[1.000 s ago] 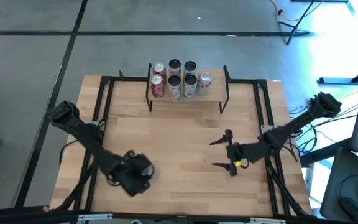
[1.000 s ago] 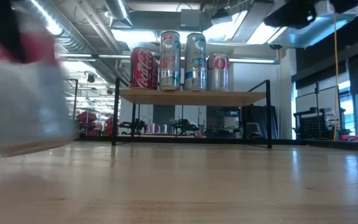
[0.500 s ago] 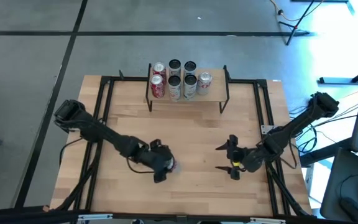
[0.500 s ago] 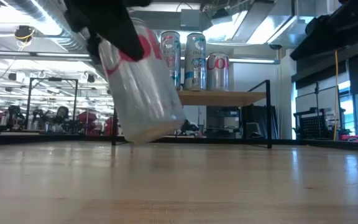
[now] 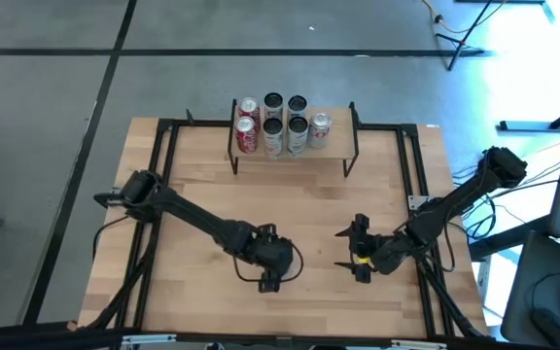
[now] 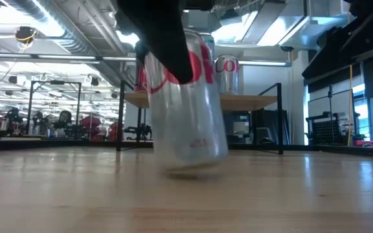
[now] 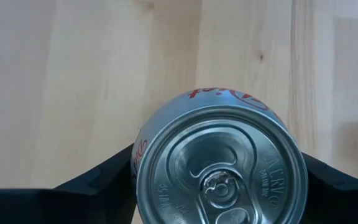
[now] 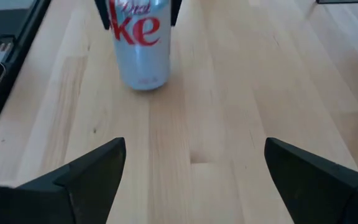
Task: Place canned beverage on shelf
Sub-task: Put the red-silver soda can on the shelf aligned with the other red-silver soda can on the shelf
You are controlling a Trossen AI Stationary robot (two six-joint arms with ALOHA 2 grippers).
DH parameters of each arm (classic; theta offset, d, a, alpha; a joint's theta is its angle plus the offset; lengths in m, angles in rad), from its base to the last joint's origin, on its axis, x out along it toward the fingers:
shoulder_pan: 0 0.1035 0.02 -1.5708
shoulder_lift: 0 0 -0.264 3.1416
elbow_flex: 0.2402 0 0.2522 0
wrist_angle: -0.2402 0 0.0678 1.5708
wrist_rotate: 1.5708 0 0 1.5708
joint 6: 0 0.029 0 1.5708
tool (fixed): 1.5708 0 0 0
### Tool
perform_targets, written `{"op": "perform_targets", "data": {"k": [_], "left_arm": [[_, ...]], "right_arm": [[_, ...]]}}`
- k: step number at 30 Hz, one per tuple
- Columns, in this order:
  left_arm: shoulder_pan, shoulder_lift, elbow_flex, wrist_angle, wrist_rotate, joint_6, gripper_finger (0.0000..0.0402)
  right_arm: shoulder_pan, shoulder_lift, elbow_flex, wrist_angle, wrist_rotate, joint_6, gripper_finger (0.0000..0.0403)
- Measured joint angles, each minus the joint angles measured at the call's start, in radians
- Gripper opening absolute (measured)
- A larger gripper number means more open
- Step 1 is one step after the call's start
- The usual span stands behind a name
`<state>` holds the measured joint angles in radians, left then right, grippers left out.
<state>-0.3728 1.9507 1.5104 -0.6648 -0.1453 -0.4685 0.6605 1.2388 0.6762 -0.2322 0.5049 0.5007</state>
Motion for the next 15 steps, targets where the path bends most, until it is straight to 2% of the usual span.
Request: {"op": "perform_targets", "data": {"k": [4, 9, 15], "left_arm": [[-0.003, 0.041, 0.038, 0.004, 0.054, -0.01, 0.028], [-0.004, 0.049, 0.039, 0.015, 0.036, -0.026, 0.0287], [-0.018, 0.046, 0.049, 0.014, 0.015, -0.022, 0.0322]], "right_arm": [[0.0, 0.0, 0.0, 0.014, 0.004, -0.004, 0.037], [0.0, 0.0, 0.0, 0.078, 0.025, -0.066, 0.037], [0.0, 0.0, -0.001, 0.14, 0.027, -0.098, 0.037]]}}
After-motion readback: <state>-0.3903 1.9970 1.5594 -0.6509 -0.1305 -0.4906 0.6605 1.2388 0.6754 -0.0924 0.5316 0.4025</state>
